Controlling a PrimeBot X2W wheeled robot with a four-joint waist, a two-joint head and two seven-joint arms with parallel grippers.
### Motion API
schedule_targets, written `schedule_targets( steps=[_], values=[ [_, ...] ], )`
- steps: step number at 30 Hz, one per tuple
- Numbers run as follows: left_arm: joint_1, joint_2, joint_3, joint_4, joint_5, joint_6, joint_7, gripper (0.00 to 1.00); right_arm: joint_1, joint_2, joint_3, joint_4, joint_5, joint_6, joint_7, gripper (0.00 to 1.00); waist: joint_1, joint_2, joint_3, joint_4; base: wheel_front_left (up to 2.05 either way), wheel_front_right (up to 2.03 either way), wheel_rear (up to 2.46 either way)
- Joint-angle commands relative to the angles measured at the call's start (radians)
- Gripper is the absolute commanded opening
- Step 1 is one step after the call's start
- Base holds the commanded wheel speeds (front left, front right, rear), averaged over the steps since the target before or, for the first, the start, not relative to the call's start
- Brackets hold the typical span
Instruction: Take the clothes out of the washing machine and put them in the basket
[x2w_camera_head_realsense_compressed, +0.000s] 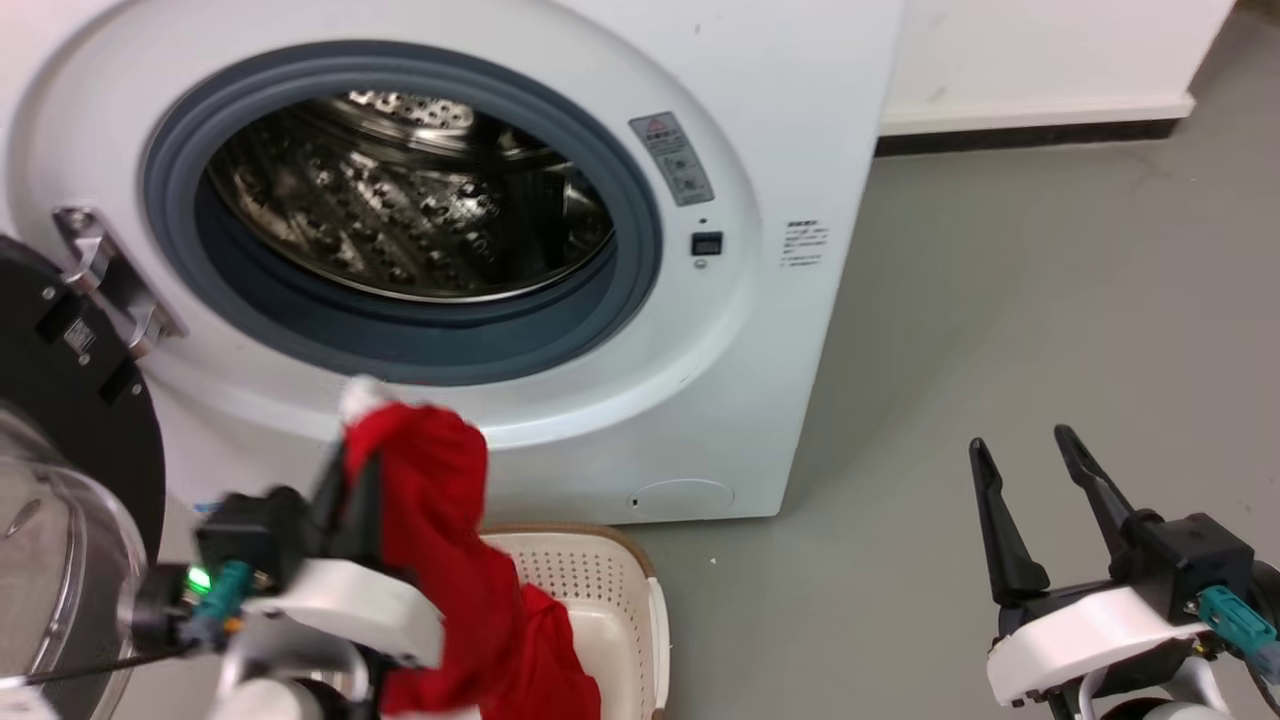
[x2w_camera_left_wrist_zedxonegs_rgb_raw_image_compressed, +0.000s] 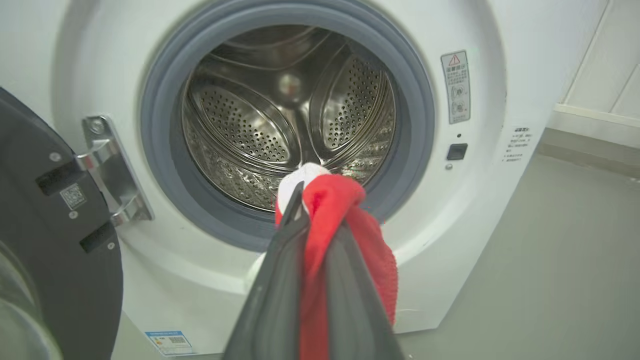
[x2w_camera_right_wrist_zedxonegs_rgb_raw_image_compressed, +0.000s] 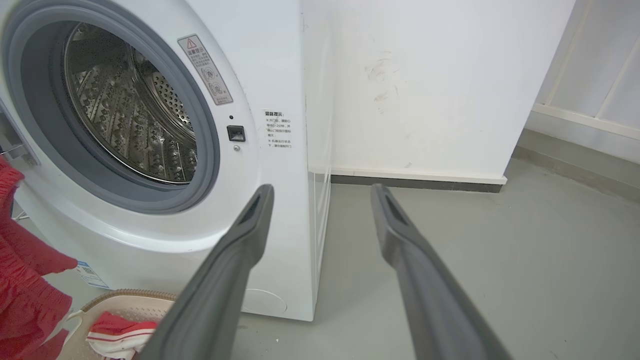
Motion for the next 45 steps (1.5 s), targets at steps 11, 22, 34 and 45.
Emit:
schedule_targets(
  steps=[11,22,34,45],
  values=[
    [-0.015,-0.135,-0.061,0.291,-0.035,-0.020,-0.141,0.00,-0.066,0.000,0.021,-0.049,-0.022,-0.001,0.024,1.00,0.0002,0.0000,0.167,0.017,0.00,0.00,0.00],
    [-0.230,-0.195,-0.040,0.649,-0.039,-0.096,-0.223,0.00,-0.162,0.000,0.040,-0.060,-0.034,-0.001,0.011,1.00,0.0002,0.0000,0.374,-0.013,0.00,0.00,0.00],
    [-0.444,-0.222,-0.002,0.941,0.016,-0.160,-0.228,0.00,-0.268,0.000,0.068,-0.038,-0.031,-0.001,-0.026,1.00,0.0002,0.0000,0.540,-0.064,0.00,0.00,0.00],
    [-0.478,-0.220,0.045,1.097,0.067,-0.174,-0.228,0.00,-0.320,0.000,0.114,0.012,-0.019,-0.001,-0.068,1.00,0.0002,0.0000,0.604,-0.117,0.00,0.00,0.00]
  ],
)
